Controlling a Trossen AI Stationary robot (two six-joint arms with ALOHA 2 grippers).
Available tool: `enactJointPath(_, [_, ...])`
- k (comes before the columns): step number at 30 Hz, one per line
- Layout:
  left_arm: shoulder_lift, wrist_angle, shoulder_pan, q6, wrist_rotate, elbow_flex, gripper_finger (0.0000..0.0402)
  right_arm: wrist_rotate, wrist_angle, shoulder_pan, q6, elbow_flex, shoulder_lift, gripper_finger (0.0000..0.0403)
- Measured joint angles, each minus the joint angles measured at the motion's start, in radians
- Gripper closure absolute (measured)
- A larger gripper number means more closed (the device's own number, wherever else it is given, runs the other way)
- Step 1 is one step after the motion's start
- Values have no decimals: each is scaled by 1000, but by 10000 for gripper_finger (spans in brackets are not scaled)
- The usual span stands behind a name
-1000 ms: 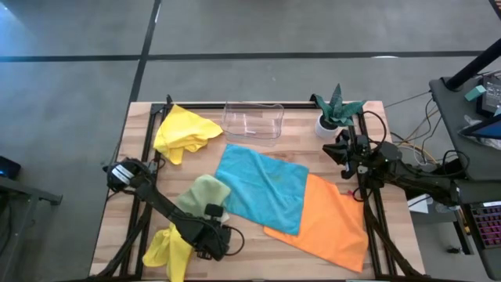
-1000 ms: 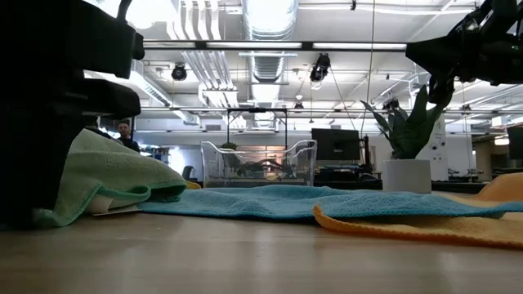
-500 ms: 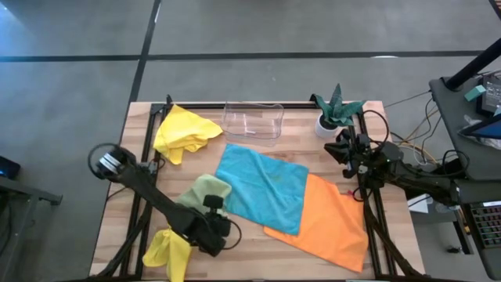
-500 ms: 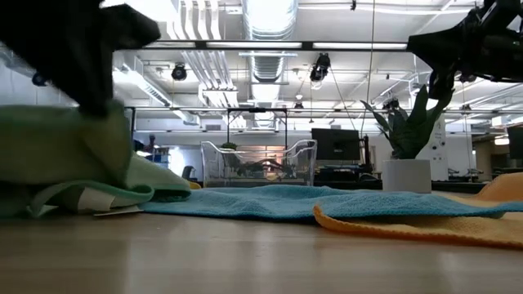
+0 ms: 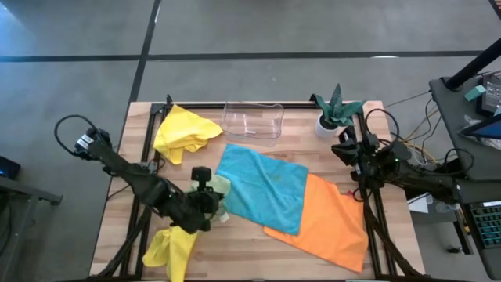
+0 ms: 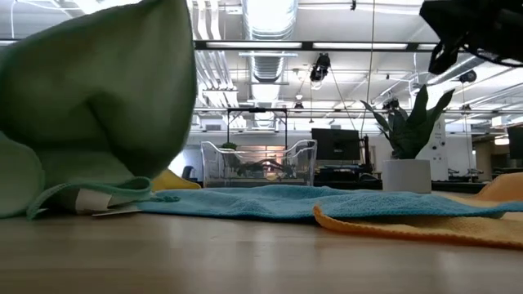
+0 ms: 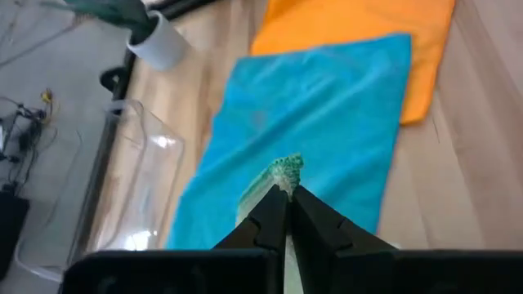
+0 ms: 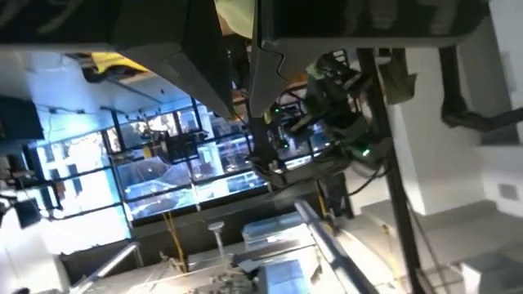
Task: Fold microfiber towels
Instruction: Fold the green towel
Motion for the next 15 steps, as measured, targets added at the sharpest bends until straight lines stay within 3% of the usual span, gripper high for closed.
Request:
enactJointPath(7, [-45, 79, 48, 171, -1, 6, 401, -1, 4, 70, -59, 94, 176, 364])
enactJointPath(15, [-52, 82, 82, 276, 0, 84, 402, 3, 7, 165, -191, 276, 532, 341])
